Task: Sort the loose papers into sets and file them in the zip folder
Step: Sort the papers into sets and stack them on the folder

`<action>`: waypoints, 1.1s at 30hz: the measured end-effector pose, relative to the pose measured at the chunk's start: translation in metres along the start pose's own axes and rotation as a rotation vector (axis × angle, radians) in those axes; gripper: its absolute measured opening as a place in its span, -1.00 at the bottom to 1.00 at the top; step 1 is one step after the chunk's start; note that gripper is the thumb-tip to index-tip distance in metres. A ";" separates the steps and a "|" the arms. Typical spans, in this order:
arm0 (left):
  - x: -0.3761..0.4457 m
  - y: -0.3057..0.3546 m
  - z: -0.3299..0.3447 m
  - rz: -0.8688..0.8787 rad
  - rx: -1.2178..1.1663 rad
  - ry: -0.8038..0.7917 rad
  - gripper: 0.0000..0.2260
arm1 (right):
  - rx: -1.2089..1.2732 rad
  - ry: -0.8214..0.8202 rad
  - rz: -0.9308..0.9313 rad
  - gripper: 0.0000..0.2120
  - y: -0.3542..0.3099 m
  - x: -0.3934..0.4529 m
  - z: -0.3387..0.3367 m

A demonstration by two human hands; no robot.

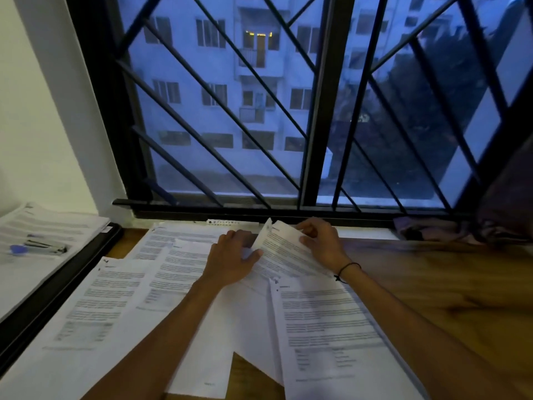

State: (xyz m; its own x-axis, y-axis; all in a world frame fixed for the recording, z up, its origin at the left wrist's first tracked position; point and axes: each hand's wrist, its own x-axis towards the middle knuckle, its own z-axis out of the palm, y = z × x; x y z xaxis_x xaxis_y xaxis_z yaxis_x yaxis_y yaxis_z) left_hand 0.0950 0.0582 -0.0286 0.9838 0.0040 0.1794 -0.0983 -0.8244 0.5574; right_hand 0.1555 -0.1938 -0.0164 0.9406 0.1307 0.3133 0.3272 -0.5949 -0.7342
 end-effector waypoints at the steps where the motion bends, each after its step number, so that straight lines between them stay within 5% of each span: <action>1: 0.003 0.001 -0.001 -0.008 -0.069 -0.012 -0.53 | 0.028 -0.001 -0.008 -0.79 -0.004 0.001 0.000; 6: 0.007 0.009 -0.016 -0.046 -0.393 -0.046 -0.82 | 0.172 0.009 -0.042 -0.75 -0.020 0.007 0.003; 11: 0.002 0.008 -0.024 -0.158 -0.709 -0.057 -0.86 | 0.204 -0.007 -0.062 -0.83 -0.037 0.011 0.010; 24: -0.007 -0.014 -0.057 -0.185 -0.796 0.117 -0.82 | 0.093 -0.009 0.021 -0.59 -0.007 -0.008 -0.013; 33: -0.015 -0.022 -0.070 -0.210 -0.769 0.197 -0.84 | -0.201 -0.627 -0.006 -0.29 -0.009 -0.063 -0.060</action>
State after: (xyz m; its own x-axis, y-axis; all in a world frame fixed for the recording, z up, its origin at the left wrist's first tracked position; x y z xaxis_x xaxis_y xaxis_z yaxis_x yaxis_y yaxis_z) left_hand 0.0723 0.1163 0.0134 0.9557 0.2735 0.1088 -0.0610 -0.1778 0.9822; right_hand 0.0875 -0.2441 0.0065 0.8331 0.5356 -0.1381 0.3662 -0.7212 -0.5880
